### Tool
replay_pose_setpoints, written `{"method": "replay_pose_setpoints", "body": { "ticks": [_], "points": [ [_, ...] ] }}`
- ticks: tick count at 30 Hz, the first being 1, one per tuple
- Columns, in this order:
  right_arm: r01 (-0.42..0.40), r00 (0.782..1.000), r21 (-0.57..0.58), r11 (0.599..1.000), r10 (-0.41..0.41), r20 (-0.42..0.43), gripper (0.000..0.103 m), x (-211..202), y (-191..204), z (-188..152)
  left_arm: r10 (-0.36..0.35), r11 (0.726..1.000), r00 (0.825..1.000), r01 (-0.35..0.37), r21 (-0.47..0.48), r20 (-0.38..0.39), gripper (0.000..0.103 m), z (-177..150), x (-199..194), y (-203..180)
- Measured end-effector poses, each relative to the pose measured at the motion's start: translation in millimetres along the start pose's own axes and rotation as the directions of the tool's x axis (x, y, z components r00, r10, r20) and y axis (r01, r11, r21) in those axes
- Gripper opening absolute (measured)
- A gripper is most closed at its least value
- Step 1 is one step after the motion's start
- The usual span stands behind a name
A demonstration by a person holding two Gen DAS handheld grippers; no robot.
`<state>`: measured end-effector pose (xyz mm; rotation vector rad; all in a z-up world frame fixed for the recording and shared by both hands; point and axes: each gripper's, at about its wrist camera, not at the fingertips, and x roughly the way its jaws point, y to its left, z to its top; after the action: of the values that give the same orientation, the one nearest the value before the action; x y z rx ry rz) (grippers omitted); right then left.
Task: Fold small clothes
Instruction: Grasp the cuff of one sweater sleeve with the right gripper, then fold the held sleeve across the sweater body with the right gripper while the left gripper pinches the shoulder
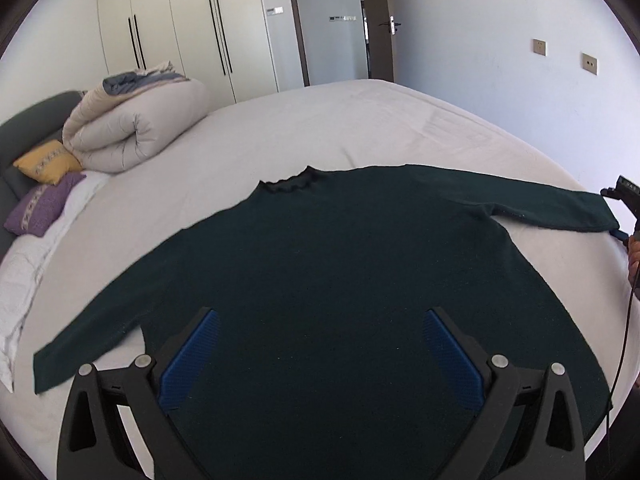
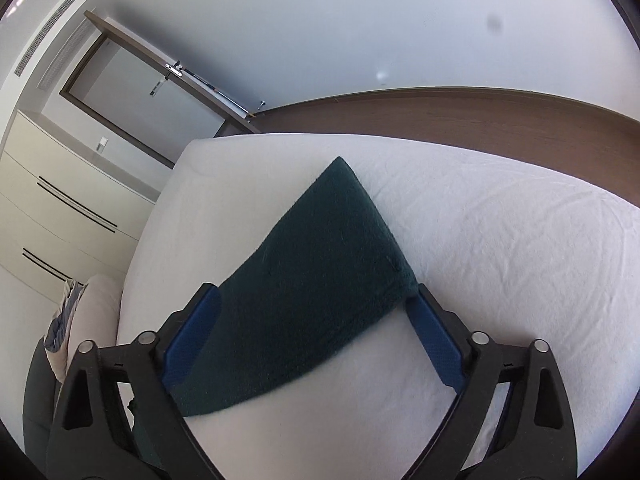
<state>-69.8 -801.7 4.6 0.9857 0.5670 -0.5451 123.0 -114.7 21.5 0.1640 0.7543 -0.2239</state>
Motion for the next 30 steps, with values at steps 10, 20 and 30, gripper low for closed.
{"method": "replay_pose_setpoints", "body": {
  "ticks": [10,20,30],
  "points": [
    [0.0,1.0,0.054,0.999,0.0,-0.004,0.017,62,5,53,-0.257,0.944,0.961,0.227,-0.24,-0.104,0.093,14,60,33],
    [-0.171,0.985,-0.413,0.894,0.145,-0.095,0.008,91,229,-5,-0.484,0.785,0.874,0.415,-0.46,-0.037,0.093,49,95,55],
    [-0.377,0.919,-0.738,0.56,0.127,-0.373,0.008,148,409,-229,-0.7,0.538,0.714,0.554,-0.635,0.03,0.093,50,140,57]
  ]
}}
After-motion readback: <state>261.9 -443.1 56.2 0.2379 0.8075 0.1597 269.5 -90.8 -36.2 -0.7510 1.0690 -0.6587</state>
